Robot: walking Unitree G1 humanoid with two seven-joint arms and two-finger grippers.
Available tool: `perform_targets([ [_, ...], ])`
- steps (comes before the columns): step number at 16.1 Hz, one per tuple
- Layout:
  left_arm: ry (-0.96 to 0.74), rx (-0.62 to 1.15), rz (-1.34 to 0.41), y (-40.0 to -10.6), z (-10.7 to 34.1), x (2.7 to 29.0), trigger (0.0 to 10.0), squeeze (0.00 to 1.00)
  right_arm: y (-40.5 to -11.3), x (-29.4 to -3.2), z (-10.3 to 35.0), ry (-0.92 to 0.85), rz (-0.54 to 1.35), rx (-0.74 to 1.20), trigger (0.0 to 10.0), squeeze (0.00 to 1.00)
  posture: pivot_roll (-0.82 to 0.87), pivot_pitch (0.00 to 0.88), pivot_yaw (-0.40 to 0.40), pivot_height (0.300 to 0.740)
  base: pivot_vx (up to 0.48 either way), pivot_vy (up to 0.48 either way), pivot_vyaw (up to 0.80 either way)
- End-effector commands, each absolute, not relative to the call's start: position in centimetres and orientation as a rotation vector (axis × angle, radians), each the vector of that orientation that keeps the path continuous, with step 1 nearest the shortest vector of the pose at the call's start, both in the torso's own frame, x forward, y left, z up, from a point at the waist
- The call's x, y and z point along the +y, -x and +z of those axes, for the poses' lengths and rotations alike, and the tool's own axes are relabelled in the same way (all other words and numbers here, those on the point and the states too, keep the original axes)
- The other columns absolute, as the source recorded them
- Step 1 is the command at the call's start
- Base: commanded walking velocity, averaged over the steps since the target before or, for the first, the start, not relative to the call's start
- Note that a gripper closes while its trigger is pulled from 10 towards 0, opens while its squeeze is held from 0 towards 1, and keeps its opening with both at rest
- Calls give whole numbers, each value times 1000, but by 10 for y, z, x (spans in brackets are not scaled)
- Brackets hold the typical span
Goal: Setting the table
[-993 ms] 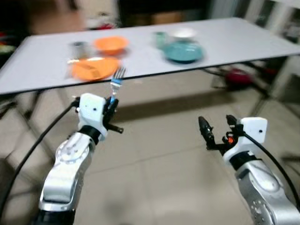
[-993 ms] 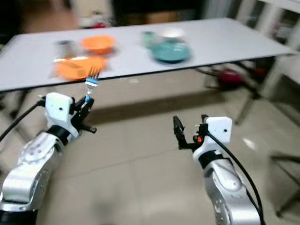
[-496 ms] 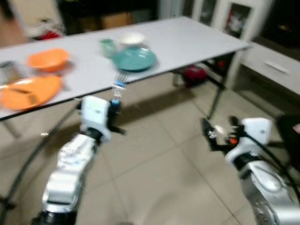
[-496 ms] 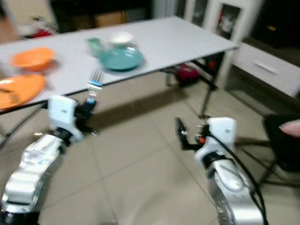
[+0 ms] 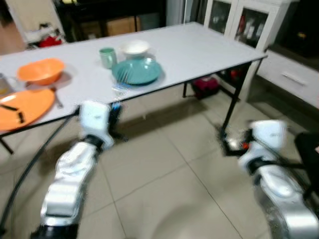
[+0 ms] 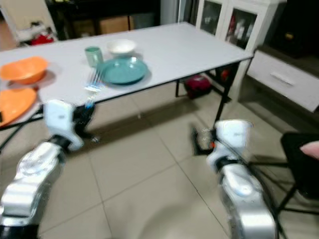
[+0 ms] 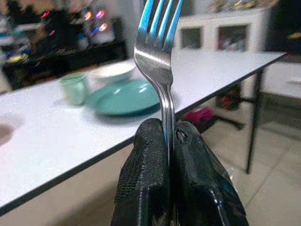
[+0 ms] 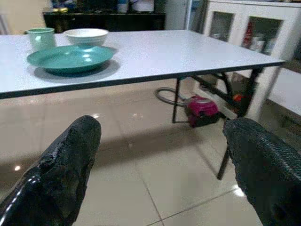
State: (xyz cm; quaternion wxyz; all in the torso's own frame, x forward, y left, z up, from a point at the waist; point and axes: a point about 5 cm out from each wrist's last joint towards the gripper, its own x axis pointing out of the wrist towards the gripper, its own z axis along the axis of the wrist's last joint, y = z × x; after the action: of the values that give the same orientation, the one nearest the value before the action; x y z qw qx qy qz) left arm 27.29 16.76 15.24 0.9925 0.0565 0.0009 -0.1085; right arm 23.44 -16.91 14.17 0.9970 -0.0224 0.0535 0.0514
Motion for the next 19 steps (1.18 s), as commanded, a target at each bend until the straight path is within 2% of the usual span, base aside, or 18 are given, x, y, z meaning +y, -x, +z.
perform_targets([
  [1, -109, -15, -250, -273, 154, 159, 10000, 0, -232, -179, 140, 53, 57, 105, 10000, 0, 22, 0, 42, 740, 368, 0, 0],
  [8, -116, -22, -258, -276, 160, 160, 10000, 0, -236, -169, 145, -4, 112, 78, 10000, 0, 58, 0, 38, 740, 369, 0, 0],
  [19, -105, -10, -283, -279, 157, 151, 10000, 0, -237, -170, 139, 28, 139, 108, 10000, 0, 37, 0, 57, 740, 371, 0, 0],
])
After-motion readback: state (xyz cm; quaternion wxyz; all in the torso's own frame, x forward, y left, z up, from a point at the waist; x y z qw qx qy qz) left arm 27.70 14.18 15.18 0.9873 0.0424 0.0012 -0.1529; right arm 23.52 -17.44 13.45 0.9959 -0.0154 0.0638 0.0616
